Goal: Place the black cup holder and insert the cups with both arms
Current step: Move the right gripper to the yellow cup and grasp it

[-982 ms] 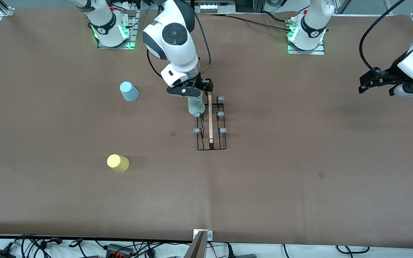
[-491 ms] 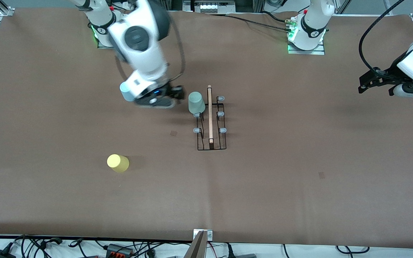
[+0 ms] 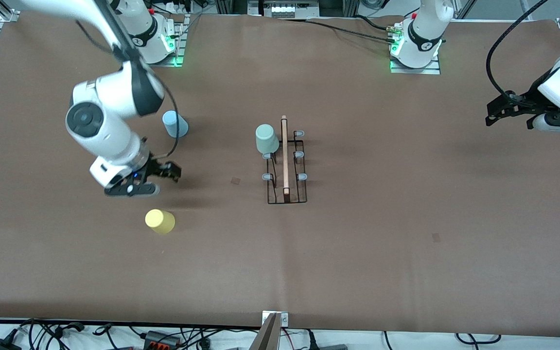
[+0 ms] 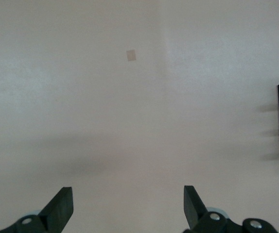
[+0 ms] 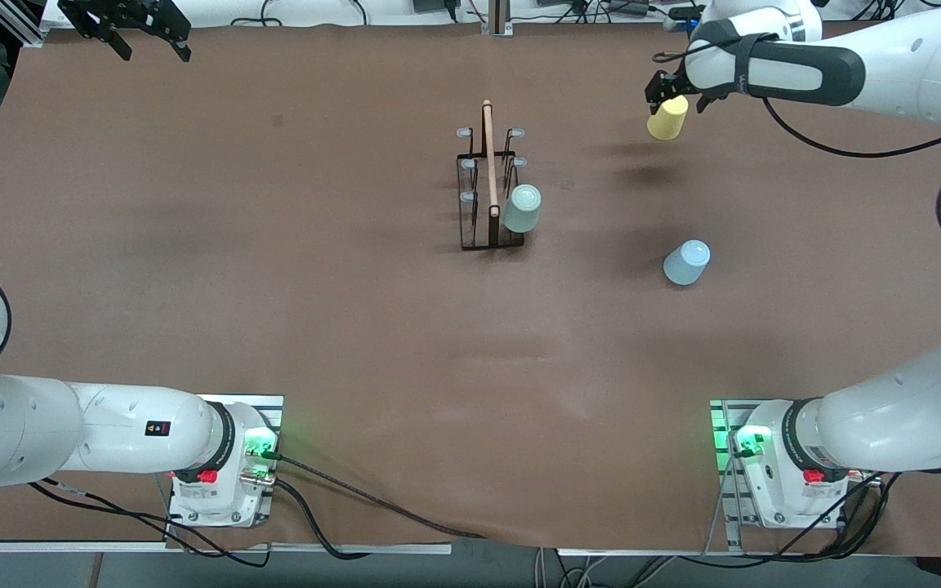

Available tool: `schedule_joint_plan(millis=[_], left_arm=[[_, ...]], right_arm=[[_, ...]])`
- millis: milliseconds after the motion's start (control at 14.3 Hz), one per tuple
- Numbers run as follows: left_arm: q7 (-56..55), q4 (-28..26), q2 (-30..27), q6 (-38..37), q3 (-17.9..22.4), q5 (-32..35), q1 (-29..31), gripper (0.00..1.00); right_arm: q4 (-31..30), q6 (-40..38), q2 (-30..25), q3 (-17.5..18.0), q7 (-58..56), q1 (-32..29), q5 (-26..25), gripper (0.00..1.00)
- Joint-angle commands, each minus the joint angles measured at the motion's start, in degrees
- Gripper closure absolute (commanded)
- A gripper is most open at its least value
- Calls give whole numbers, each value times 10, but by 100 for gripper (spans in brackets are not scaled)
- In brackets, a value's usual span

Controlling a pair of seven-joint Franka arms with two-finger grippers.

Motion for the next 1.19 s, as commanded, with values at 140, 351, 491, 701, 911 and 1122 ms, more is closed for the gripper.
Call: schedule_joint_plan(millis=[140,351,491,701,911,1122], left_arm=[[-5,14,3,-14,-2,-5,-1,0],[-5,14,3,-15,-2,-5,-1,0],[-5,14,2,-17,-3,-5,-2,0],[-5,14,2,-17,-3,-5,-2,0],[-5,14,2,-18,-3,-5,-2,0],[-5,14,3,-18,-3,-5,-2,0]], right_arm=[[62,104,97,-25,-55,-2,-15,0],[74,146,127,-33,-58,-2,-23,0],[74,157,138,-33,-57,-2,-23,0],[74,159,147,-33,-57,-2,-23,0],[72,172,155,-34,-58,-2,-23,0],[70,172,155,-34,-60,-7,-25,11]])
